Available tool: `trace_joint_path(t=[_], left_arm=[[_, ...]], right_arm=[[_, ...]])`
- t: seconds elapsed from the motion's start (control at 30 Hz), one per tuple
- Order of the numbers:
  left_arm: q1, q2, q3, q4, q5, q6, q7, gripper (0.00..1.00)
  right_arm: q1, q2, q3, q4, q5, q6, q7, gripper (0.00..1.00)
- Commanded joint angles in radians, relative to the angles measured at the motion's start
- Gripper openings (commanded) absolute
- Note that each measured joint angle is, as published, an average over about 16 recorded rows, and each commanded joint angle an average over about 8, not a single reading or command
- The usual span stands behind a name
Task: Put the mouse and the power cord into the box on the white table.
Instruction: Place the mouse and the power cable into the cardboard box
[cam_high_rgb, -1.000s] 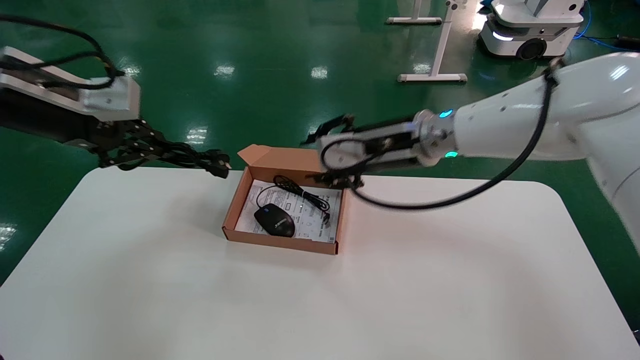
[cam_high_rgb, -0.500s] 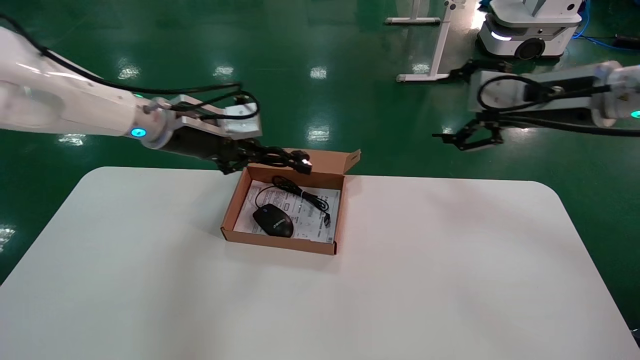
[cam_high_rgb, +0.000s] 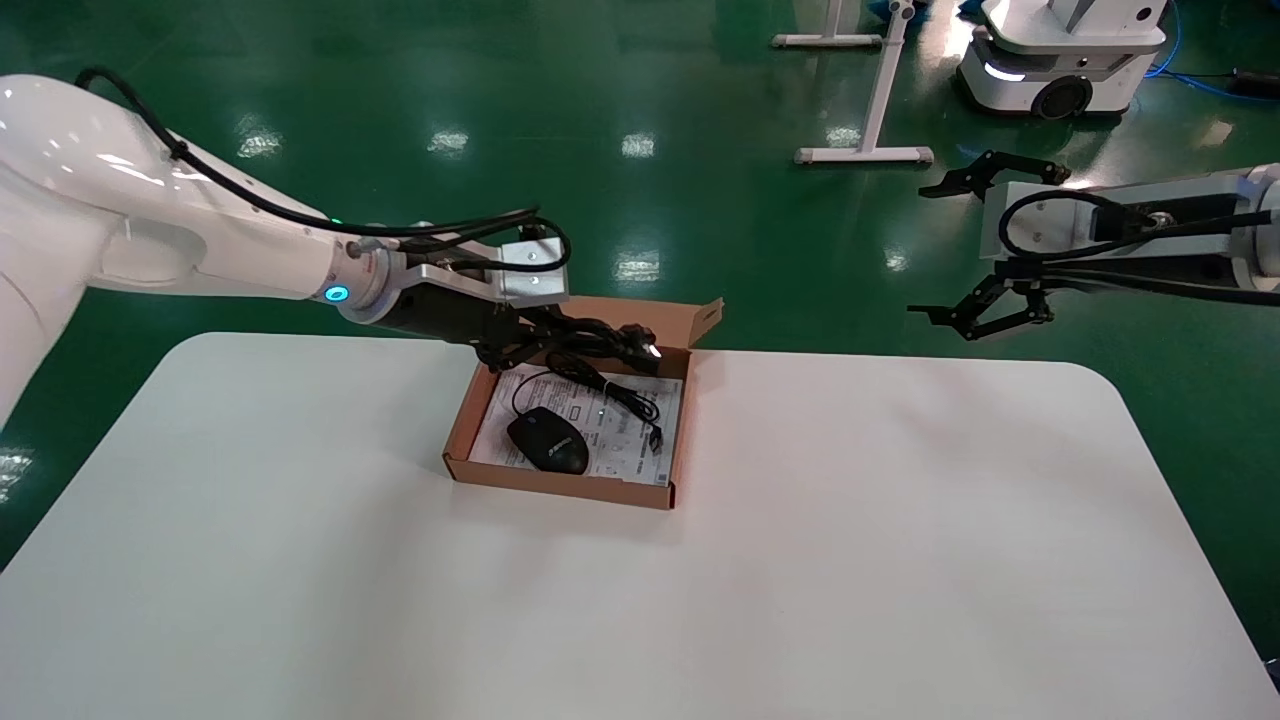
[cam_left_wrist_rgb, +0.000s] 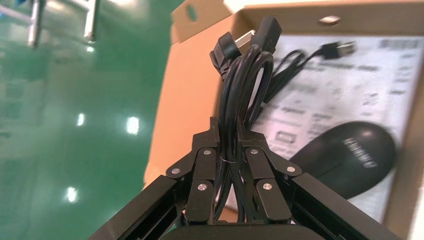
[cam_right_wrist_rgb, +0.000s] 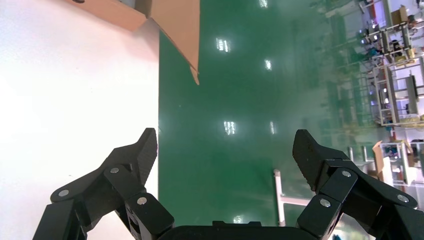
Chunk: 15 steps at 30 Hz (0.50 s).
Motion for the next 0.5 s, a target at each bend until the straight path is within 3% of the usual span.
trace_joint_path(t=[0.03, 0.1, 0.3, 0.33, 0.5], left_arm=[[0.004, 0.0, 0.002, -0.012, -0.001, 0.013, -0.011, 0.01], [0.008, 0.0, 0.007, -0.02, 0.003, 0.027, -0.015, 0.14], [0.011, -0.002, 0.021, -0.037, 0.013, 0.046, -0.017, 0.88], [0.012, -0.002, 0.022, -0.039, 0.013, 0.046, -0.018, 0.97], [0.031, -0.015, 0.01, -0.064, -0.001, 0.053, -0.029, 1.0]], right_arm=[[-0.002, 0.0, 0.0, -0.006, 0.0, -0.002, -0.001, 1.0], [-0.001, -0.002, 0.0, -0.01, 0.001, -0.005, -0.001, 1.0], [-0.005, -0.006, 0.001, -0.017, 0.003, -0.016, -0.009, 1.0], [-0.007, -0.005, 0.001, -0.018, 0.003, -0.02, -0.011, 1.0], [-0.021, 0.004, 0.007, -0.006, 0.009, -0.033, -0.006, 1.0]])
